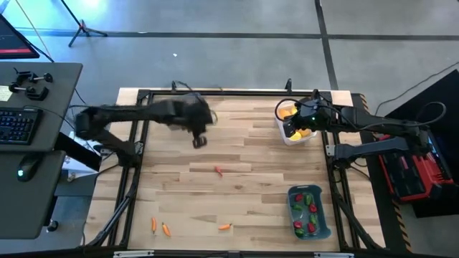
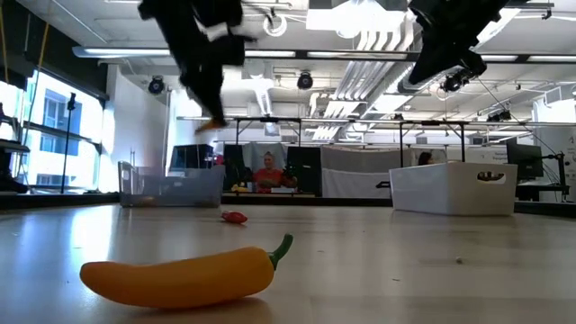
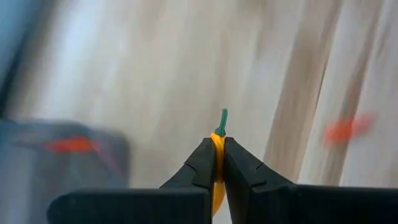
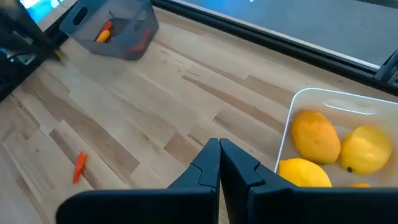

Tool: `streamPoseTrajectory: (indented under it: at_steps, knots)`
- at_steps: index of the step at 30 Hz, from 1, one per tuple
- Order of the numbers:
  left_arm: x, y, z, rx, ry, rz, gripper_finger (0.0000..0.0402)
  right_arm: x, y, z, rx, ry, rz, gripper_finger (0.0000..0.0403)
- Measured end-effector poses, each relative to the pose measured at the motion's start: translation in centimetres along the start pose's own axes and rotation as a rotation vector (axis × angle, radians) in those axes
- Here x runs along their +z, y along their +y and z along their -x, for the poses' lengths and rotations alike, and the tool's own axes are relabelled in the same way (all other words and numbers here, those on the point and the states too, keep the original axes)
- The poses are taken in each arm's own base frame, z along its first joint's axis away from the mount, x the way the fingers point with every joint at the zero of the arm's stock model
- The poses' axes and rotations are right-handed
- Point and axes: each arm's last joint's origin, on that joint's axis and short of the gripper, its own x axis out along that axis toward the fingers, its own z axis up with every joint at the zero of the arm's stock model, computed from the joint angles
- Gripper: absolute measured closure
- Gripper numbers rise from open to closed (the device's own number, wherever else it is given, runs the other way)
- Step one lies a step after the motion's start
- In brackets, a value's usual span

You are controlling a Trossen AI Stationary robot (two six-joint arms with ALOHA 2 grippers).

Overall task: Sort produce into baskets
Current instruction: Put the yellow chili pepper into the black bin, then put the orange chili pepper into the black bin

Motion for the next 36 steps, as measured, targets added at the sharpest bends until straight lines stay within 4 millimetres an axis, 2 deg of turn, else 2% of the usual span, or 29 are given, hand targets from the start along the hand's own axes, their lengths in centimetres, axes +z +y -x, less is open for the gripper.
streamPoseTrajectory:
  at_steps: [2, 5, 8, 10, 15, 22, 25, 28, 32, 36]
  knots:
    - [0.5, 1.0, 2.7, 0.016, -0.168, 0.071, 0.0398, 0.0, 0.1, -0.2, -0.005, 0.008, -0.001, 0.0402]
    - [0.7, 2.0, 5.8, 0.085, -0.342, 0.116, 0.0399, -0.1, 0.2, -0.6, -0.014, 0.019, 0.004, 0.0402]
    - [0.1, 3.6, 7.5, 0.197, -0.396, 0.168, 0.04, -0.1, 0.3, -0.9, -0.021, 0.028, 0.013, 0.0402]
    - [-0.4, 4.9, 7.8, 0.24, -0.379, 0.219, 0.0401, -0.2, 0.4, -1.1, -0.027, 0.035, 0.017, 0.0402]
    - [-0.8, 7.8, 6.7, 0.294, -0.329, 0.328, 0.0401, -0.2, 0.6, -2.0, -0.055, 0.044, 0.026, 0.0402]
    - [-1.4, 10.1, 1.9, 0.317, -0.108, 0.495, 0.0375, -0.3, 0.9, -2.9, -0.072, 0.064, 0.028, 0.0402]
    - [-2.1, 10.3, 0.3, 0.305, 0.02, 0.455, 0.0347, -0.1, 1.0, -2.8, -0.071, 0.039, 0.023, 0.0402]
    - [-2.3, 10.5, 0.3, 0.369, 0.058, 0.416, 0.0316, 0.0, 1.0, -2.6, -0.073, 0.013, 0.011, 0.0402]
    - [-2.6, 11.3, 1.0, 0.399, 0.035, 0.477, 0.0276, 0.2, 1.0, -2.6, -0.063, -0.004, -0.008, 0.0402]
    - [-3.0, 10.9, 1.9, 0.256, 0.013, 0.554, 0.0248, 0.3, 1.0, -2.2, -0.027, -0.003, 0.003, 0.0402]
